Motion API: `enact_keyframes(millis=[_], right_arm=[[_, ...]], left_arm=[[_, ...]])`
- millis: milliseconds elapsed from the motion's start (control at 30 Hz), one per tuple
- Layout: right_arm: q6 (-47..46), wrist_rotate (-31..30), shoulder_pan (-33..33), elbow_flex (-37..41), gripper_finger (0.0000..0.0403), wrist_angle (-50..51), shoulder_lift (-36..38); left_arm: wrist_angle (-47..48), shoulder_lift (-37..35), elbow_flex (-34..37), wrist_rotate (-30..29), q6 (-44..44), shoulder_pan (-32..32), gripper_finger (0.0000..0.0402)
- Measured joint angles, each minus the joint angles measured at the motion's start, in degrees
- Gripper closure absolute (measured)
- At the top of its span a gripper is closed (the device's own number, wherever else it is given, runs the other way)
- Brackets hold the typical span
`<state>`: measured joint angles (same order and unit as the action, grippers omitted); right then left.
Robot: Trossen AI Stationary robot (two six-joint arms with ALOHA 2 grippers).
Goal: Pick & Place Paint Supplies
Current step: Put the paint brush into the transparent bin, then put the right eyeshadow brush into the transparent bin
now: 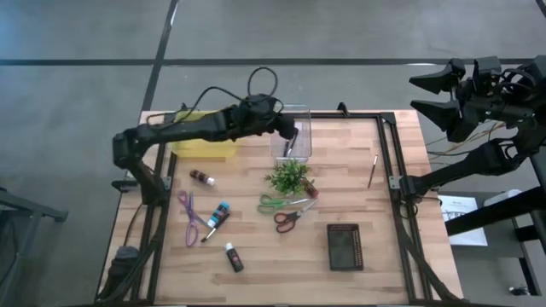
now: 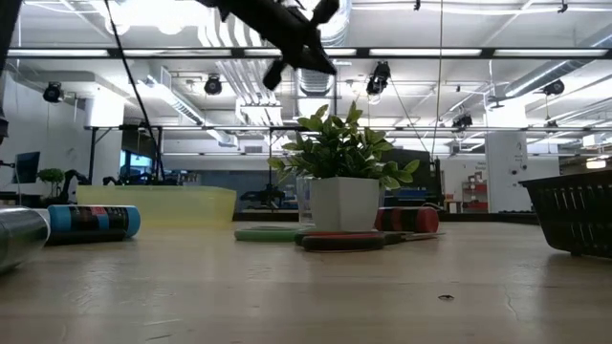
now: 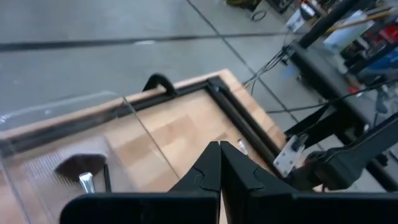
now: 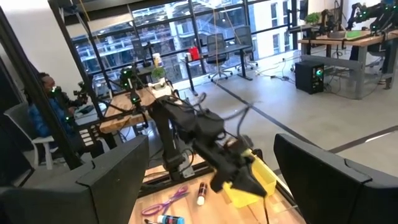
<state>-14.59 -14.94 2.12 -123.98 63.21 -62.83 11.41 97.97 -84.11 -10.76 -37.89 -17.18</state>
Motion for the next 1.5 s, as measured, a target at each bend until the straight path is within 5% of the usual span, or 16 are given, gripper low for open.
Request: enact_keyframes(millis=[733,1200,1500], right_arm=[[-0.2,0.0,0.0,0.0,0.0058,0.1,-0.3],[-0.5,0.0,0.0,0.0,0.0058,0.7,-0.3],[-2.8,-0.2,0.0,0.0,0.0058,1.7,-0.3]], left_arm=[[2.4,6.8,0.1,0.3,-2.9,-0.6,0.0399],[2.1,6.1,0.1,-0.3,-2.4,-0.6,0.0276],[1.0,4.0,0.1,-0.6,0.2,-0.6,0.0247]])
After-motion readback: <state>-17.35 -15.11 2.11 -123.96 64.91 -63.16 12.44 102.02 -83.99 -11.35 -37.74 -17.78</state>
